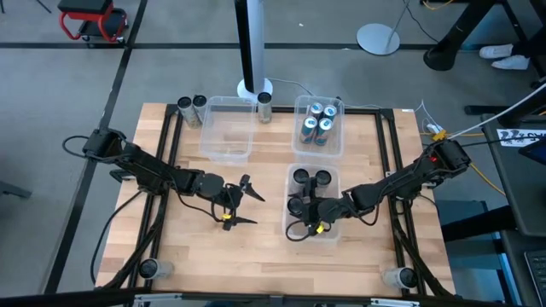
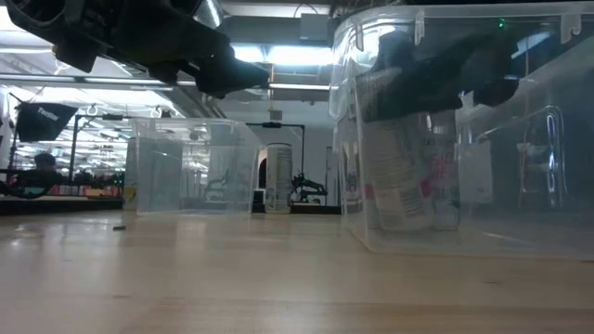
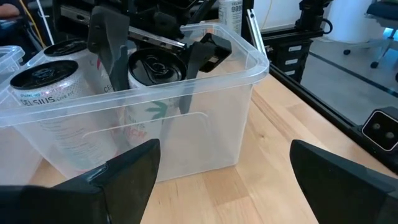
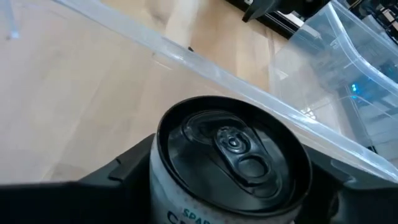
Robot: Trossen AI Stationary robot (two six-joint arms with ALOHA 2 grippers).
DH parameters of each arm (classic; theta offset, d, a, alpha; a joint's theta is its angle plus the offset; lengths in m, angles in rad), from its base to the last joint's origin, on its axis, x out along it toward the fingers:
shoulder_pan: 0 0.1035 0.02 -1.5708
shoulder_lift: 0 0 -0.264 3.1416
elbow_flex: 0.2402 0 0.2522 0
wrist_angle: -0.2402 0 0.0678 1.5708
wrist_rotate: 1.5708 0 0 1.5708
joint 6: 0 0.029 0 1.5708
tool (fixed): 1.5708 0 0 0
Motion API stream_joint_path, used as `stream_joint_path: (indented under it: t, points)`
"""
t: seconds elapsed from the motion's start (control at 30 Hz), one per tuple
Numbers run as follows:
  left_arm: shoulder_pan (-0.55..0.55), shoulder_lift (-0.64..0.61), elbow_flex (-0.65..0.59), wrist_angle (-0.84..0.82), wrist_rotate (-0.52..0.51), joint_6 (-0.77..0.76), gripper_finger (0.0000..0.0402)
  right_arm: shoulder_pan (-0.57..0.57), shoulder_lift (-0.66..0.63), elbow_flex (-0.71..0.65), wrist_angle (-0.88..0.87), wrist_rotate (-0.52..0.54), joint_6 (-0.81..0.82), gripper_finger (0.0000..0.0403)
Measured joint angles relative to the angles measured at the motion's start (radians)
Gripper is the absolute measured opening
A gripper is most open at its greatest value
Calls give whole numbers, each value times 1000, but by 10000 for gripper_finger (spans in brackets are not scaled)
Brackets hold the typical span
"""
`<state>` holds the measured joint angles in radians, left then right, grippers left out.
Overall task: Sort soda cans
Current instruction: Put the white pink soda can into the bottom right transparent bin
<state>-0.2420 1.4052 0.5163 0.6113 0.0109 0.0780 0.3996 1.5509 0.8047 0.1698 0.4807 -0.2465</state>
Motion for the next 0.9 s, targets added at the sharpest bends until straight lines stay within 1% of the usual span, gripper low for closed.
stream_joint_path:
  t: [0.13,0.27,0.37,0.47,0.57,0.63,0.9]
  points:
    - [0,0,0,-1,0,-2,347,8,2,-1,69,-3,-46,266]
    - [0,0,0,-2,0,-3,347,31,2,-15,114,11,-49,266]
    - [0,0,0,-1,0,-3,347,43,2,-66,222,50,-48,266]
    - [0,0,0,4,0,-3,347,46,6,-134,309,60,-4,266]
    - [0,0,0,3,0,-6,347,46,27,-180,439,79,28,268]
    - [0,0,0,6,0,-6,347,46,38,-188,469,89,30,279]
    - [0,0,0,10,0,-3,347,45,38,-188,464,106,21,342]
